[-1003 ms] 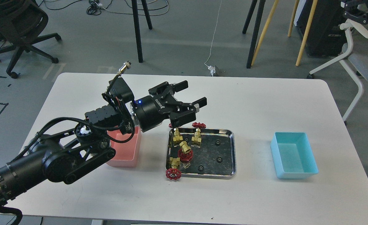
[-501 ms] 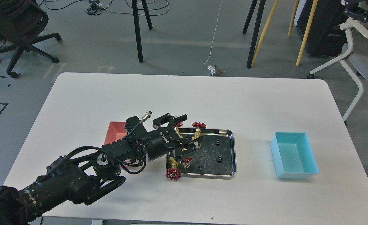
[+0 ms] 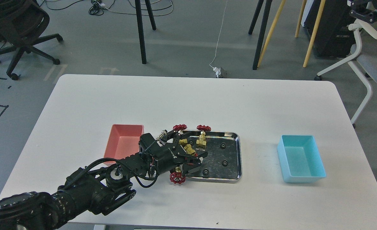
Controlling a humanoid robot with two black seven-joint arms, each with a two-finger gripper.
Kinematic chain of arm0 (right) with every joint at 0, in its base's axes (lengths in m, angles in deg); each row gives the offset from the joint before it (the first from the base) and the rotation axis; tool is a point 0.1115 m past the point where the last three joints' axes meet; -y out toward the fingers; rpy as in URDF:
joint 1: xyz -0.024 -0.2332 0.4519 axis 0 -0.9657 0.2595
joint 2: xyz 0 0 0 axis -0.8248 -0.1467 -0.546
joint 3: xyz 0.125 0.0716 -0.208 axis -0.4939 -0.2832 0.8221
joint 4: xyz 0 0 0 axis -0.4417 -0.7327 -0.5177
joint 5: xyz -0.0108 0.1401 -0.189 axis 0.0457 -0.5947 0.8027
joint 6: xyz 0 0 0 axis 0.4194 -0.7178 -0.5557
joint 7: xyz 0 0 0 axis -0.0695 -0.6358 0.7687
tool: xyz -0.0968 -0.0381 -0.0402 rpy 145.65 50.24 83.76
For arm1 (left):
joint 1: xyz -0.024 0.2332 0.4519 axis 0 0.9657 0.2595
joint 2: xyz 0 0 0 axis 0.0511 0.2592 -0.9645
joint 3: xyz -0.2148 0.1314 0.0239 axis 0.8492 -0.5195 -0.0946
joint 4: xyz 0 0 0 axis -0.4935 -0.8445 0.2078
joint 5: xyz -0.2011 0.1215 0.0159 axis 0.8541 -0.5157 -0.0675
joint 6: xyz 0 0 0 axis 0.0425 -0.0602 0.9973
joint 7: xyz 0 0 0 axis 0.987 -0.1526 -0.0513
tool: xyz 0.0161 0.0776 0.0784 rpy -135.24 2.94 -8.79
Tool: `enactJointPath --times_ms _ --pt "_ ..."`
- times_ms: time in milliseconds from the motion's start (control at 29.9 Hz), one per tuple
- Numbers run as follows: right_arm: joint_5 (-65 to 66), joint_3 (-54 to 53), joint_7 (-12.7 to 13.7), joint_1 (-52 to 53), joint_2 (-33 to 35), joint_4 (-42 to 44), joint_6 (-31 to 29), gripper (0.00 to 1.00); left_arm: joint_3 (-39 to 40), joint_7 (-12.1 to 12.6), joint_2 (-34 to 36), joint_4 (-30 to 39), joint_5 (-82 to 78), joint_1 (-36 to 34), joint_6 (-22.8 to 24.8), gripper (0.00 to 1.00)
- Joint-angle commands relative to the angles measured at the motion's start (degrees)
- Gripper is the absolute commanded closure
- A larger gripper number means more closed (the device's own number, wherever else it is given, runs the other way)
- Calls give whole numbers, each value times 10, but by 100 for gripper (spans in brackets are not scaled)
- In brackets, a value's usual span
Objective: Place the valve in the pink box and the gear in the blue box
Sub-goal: 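Lower the left gripper onto a red-handled brass valve and grasp it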
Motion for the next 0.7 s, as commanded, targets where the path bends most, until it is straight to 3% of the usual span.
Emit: enactJointPath --times_ms 0,368,668 --pt "8 0 -1 -1 -2 0 0 1 0 0 3 -1 -1 1 0 7" --pt "13 1 -2 -1 -3 0 0 1 -27 -2 11 -1 -1 4 0 31" --pt "24 1 -3 -7 -3 2 0 1 -30 -1 10 -1 -2 6 0 73"
